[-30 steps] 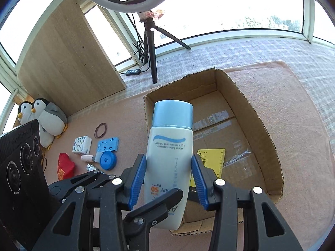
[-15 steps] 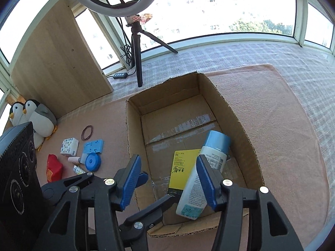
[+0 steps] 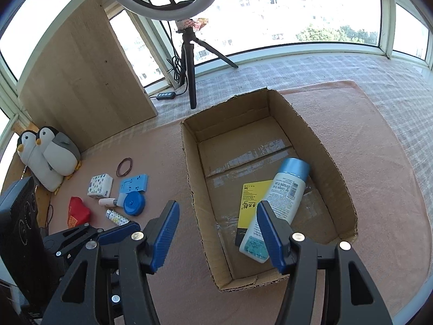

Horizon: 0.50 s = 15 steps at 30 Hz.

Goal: Organize objects

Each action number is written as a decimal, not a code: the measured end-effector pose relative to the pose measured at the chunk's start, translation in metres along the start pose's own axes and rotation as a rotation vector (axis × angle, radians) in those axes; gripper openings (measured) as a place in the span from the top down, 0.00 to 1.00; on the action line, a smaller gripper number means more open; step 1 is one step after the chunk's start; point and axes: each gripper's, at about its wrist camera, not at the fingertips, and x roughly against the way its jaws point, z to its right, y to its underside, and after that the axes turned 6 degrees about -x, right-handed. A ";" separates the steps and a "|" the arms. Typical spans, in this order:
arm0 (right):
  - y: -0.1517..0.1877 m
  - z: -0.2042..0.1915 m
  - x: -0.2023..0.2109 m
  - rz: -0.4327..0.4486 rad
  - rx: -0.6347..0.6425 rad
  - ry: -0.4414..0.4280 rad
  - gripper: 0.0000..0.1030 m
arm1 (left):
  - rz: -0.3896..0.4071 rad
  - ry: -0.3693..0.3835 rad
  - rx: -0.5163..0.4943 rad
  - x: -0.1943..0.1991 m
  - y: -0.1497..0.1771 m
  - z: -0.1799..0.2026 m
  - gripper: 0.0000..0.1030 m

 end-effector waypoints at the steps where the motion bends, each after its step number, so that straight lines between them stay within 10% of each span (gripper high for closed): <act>1: 0.004 -0.005 0.000 -0.005 0.006 -0.004 0.46 | -0.002 -0.014 0.012 0.004 0.005 -0.008 0.54; 15: 0.056 -0.068 -0.005 -0.024 0.129 0.019 0.46 | -0.100 -0.216 0.274 0.021 0.030 -0.144 0.48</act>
